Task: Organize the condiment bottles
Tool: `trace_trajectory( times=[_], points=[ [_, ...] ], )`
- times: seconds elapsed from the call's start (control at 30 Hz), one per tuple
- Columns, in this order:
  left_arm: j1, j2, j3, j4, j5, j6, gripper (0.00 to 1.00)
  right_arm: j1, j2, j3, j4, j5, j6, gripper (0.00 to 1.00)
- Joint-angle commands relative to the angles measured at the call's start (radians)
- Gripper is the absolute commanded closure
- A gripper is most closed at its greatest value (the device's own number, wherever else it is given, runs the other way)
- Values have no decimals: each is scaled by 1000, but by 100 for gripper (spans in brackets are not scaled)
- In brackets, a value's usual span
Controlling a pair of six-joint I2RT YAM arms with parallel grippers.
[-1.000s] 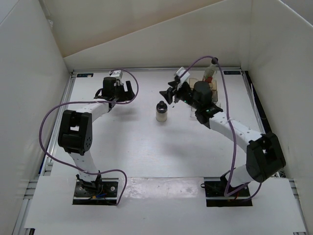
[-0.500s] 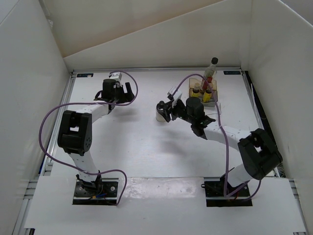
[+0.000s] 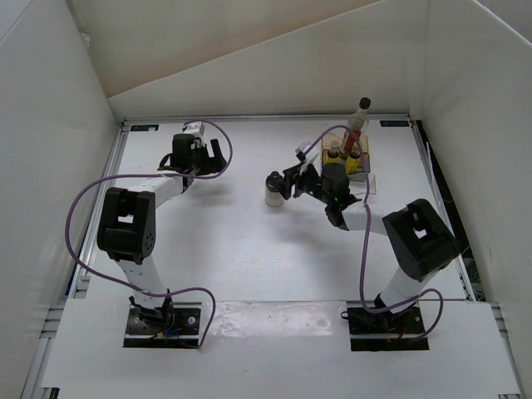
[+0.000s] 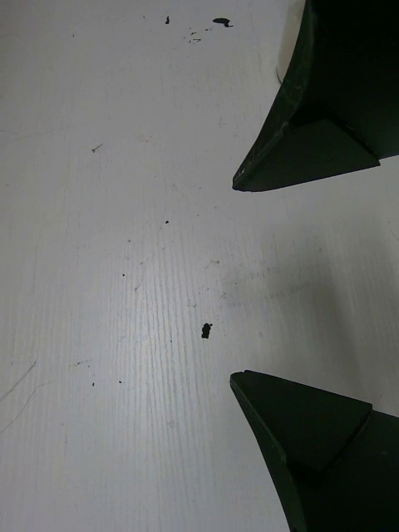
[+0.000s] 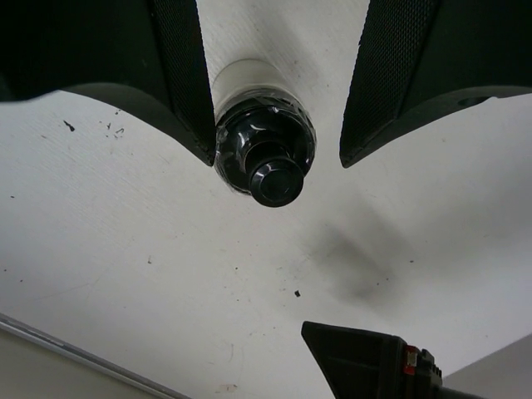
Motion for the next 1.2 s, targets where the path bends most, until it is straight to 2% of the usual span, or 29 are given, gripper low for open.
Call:
trace_trajectory(
  times=[0.0,0.33,0.87,1.17],
  points=[
    [9,-23,16,4,7,-1,0,-26,33,44,142,-41,78,36],
    [18,-9,29,-3,10,3,0,-7,128,112,162,-95,101,37],
    [44,-1,10,11,18,-3,0,19,194,147,88,-97,-5,40],
    [46,14,1,24,21,-12,0,25,213,175,41,-72,-91,52]
  ],
)
